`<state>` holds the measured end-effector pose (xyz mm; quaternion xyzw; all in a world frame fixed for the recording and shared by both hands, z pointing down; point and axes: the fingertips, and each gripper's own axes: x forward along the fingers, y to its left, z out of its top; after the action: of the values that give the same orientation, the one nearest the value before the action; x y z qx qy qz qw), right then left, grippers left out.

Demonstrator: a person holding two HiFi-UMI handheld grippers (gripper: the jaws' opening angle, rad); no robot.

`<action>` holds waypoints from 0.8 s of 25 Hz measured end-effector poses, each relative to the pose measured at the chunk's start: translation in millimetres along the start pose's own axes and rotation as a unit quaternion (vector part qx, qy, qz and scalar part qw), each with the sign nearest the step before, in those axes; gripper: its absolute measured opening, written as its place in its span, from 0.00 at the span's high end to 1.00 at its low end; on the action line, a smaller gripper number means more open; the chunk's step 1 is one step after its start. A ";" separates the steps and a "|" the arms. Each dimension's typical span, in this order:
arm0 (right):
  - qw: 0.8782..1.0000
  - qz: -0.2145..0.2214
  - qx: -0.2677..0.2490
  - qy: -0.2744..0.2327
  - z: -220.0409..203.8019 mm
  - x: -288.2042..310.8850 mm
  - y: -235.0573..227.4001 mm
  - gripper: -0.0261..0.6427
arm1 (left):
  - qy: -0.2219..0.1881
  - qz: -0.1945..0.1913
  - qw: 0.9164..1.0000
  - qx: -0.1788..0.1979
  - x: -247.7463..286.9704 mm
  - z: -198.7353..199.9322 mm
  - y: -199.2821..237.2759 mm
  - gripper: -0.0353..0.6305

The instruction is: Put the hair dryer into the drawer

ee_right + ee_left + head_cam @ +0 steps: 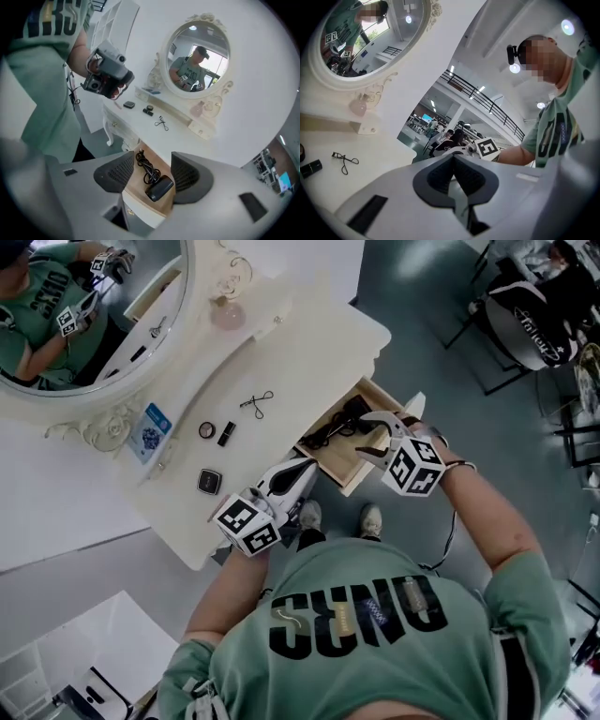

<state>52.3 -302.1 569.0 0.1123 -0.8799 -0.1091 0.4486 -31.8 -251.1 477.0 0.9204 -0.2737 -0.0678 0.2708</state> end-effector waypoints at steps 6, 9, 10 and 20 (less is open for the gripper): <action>0.992 -0.069 0.074 -0.072 17.0 -92.0 -22.6 0.64 | -0.021 -0.007 0.999 0.040 8.1 53.6 -34.1 0.93; 0.979 -0.100 0.125 -0.124 23.1 -135.2 -33.6 0.68 | -0.031 -0.007 0.998 0.054 9.8 72.3 -48.1 0.93; 0.973 -0.110 0.145 -0.144 25.0 -149.6 -38.2 0.70 | -0.033 -0.006 0.998 0.058 10.3 77.7 -51.9 0.93; 0.894 -0.160 0.282 -0.310 42.7 -260.8 -50.5 0.88 | -0.044 -0.011 0.995 0.090 13.0 107.8 -80.3 0.93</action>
<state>171.9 -269.1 330.2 0.3333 -0.9385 0.0440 0.0791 -12.8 -251.3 343.3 0.9402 -0.2799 -0.0862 0.1742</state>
